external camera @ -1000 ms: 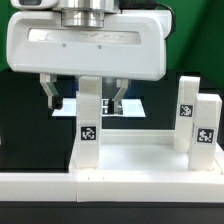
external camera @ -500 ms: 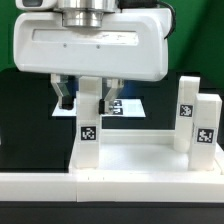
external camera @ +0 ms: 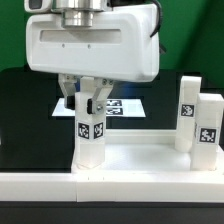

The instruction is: Assemble desk

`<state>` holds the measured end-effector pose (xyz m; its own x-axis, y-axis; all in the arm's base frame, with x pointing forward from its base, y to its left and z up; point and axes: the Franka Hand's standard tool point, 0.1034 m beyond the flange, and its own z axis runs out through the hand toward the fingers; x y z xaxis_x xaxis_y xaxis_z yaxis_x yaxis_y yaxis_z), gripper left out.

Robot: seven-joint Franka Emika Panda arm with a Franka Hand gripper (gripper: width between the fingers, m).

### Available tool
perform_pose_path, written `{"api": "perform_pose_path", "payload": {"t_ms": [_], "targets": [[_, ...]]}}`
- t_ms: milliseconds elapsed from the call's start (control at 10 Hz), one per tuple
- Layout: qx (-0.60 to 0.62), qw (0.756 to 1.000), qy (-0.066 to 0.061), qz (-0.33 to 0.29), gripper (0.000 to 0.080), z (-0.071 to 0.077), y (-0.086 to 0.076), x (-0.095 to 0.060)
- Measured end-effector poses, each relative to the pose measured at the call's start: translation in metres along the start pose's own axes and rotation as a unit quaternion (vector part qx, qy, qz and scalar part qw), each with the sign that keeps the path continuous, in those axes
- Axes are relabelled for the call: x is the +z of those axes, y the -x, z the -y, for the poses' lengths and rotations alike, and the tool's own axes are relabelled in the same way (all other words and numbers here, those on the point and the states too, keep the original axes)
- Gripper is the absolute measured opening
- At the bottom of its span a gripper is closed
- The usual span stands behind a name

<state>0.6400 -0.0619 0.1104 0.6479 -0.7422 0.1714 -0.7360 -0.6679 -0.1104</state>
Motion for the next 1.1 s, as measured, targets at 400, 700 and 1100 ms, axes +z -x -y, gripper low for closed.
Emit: {"api": "perform_pose_path", "payload": {"t_ms": [400, 700, 1100], "targets": [[0.249, 0.968, 0.017, 0.027, 0.0291, -0.0088, -0.0023, 0.0018], [0.433, 0.9, 0.02, 0.04, 0.0291, -0.009, 0.0004, 0.0027], [0.563, 0.825, 0.025, 0.043, 0.0372, -0.0085, 0.0034, 0.0028]]}}
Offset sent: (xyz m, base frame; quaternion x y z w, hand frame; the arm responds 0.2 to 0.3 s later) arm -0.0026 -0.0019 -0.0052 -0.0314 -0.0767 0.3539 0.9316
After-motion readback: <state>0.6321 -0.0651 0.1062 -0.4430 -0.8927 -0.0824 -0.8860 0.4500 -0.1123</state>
